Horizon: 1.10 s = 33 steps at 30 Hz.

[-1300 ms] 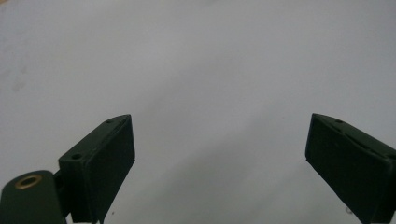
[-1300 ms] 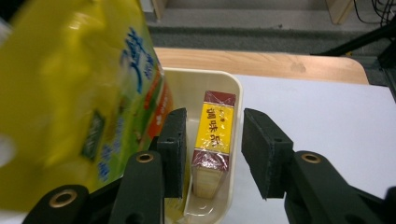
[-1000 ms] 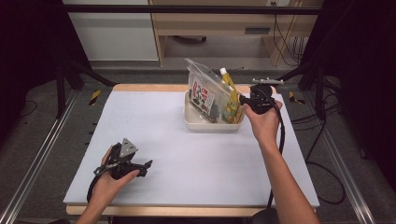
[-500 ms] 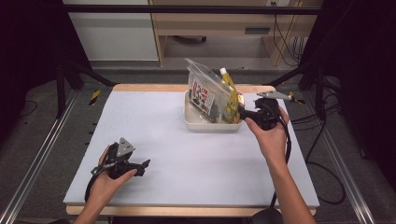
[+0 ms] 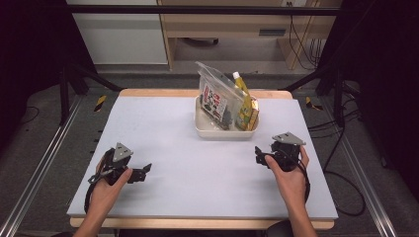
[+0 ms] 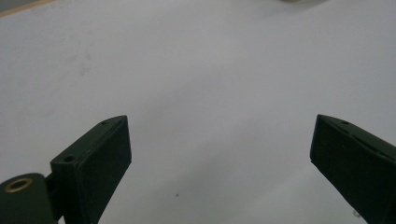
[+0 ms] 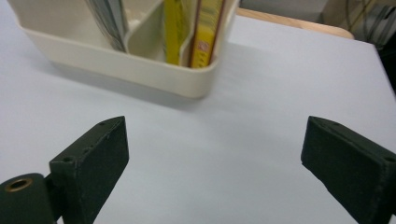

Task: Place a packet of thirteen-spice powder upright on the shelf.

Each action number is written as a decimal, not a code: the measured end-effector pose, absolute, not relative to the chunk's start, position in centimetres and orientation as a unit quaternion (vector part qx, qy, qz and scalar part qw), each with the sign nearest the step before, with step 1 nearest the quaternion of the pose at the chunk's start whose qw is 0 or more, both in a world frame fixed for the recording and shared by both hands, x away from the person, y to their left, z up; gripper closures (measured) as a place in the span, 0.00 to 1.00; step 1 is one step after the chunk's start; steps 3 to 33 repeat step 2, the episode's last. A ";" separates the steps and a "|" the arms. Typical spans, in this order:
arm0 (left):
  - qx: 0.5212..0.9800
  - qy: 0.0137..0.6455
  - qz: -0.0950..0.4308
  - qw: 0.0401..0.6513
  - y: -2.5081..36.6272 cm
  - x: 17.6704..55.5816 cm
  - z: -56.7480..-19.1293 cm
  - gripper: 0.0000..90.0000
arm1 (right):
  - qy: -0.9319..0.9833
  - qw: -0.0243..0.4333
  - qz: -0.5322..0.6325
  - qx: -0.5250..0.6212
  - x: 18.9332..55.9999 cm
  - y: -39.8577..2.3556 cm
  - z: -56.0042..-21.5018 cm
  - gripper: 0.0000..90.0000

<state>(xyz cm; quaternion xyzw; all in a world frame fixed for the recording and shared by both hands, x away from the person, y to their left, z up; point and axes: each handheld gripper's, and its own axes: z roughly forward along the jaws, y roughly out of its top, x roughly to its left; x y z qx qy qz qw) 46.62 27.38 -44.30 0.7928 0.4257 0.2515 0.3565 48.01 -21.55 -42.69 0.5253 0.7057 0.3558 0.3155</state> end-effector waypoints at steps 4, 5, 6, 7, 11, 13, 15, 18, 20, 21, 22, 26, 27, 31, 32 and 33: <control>0.788 0.429 0.255 0.361 27.7 46.6 -44.2 0.06 | 0.705 0.318 0.355 0.525 47.6 -22.0 -43.3 0.09; 0.788 0.429 0.255 0.361 27.7 46.6 -44.2 0.06 | 0.705 0.318 0.355 0.525 47.6 -22.0 -43.3 0.09; 0.788 0.429 0.255 0.361 27.7 46.6 -44.2 0.06 | 0.705 0.318 0.355 0.525 47.6 -22.0 -43.3 0.09; 0.788 0.429 0.255 0.361 27.7 46.6 -44.2 0.06 | 0.705 0.318 0.355 0.525 47.6 -22.0 -43.3 0.09; 0.788 0.429 0.255 0.361 27.7 46.6 -44.2 0.06 | 0.705 0.318 0.355 0.525 47.6 -22.0 -43.3 0.09; 0.788 0.429 0.255 0.361 27.7 46.6 -44.2 0.06 | 0.705 0.318 0.355 0.525 47.6 -22.0 -43.3 0.09; 0.788 0.429 0.255 0.361 27.7 46.6 -44.2 0.06 | 0.705 0.318 0.355 0.525 47.6 -22.0 -43.3 0.09; 0.788 0.429 0.255 0.361 27.7 46.6 -44.2 0.06 | 0.705 0.318 0.355 0.525 47.6 -22.0 -43.3 0.09; 0.788 0.429 0.255 0.361 27.7 46.6 -44.2 0.06 | 0.705 0.318 0.355 0.525 47.6 -22.0 -43.3 0.09; 0.788 0.429 0.255 0.361 27.7 46.6 -44.2 0.06 | 0.705 0.318 0.355 0.525 47.6 -22.0 -43.3 0.09; 0.788 0.429 0.255 0.361 27.7 46.6 -44.2 0.06 | 0.705 0.318 0.355 0.525 47.6 -22.0 -43.3 0.09; 0.788 0.429 0.255 0.361 27.7 46.6 -44.2 0.06 | 0.705 0.318 0.355 0.525 47.6 -22.0 -43.3 0.09; 0.788 0.429 0.255 0.361 27.7 46.6 -44.2 0.06 | 0.705 0.318 0.355 0.525 47.6 -22.0 -43.3 0.09; 0.788 0.429 0.255 0.361 27.7 46.6 -44.2 0.06 | 0.705 0.318 0.355 0.525 47.6 -22.0 -43.3 0.09; 0.788 0.429 0.255 0.361 27.7 46.6 -44.2 0.06 | 0.705 0.318 0.355 0.525 47.6 -22.0 -43.3 0.09; 0.788 0.429 0.255 0.361 27.7 46.6 -44.2 0.06 | 0.705 0.318 0.355 0.525 47.6 -22.0 -43.3 0.09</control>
